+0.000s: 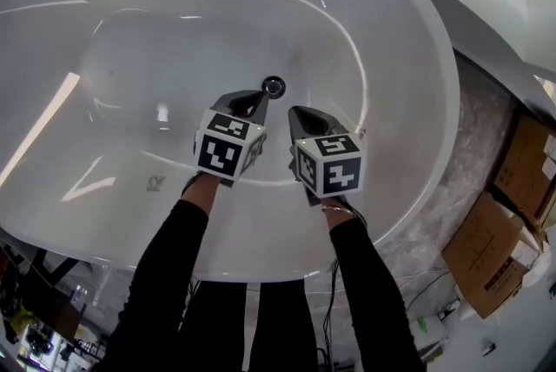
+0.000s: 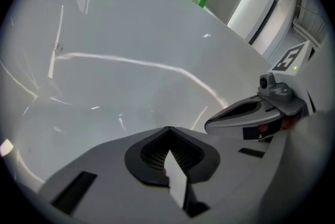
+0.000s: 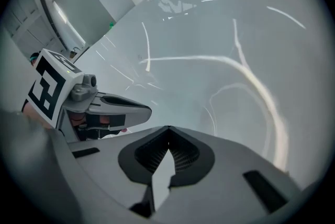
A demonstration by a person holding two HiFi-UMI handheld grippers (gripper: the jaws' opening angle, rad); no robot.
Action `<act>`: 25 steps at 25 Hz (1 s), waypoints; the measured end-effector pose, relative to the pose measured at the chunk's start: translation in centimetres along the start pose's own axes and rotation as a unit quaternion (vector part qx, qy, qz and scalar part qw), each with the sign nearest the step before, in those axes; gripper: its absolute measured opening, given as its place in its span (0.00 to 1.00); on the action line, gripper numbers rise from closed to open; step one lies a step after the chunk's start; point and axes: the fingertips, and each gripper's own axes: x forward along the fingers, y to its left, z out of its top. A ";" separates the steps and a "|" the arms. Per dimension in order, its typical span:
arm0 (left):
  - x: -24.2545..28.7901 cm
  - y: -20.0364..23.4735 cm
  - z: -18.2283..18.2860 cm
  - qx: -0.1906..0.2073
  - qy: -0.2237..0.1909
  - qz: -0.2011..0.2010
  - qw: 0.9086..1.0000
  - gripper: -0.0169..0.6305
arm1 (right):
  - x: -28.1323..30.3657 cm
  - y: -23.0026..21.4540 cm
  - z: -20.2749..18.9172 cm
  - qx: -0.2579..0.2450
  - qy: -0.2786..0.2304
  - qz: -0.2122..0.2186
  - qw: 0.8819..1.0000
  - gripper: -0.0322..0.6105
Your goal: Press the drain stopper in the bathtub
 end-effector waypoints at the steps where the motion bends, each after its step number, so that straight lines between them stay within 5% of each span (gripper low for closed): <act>1: 0.4 0.2 -0.3 -0.002 0.001 0.000 1.000 0.04 | 0.6 -0.2 -0.1 0.000 0.004 0.000 1.000 0.05; 25: 9.8 4.3 -5.5 -0.031 0.032 0.014 0.999 0.04 | 9.6 -4.4 -3.3 0.015 0.069 -0.005 0.998 0.05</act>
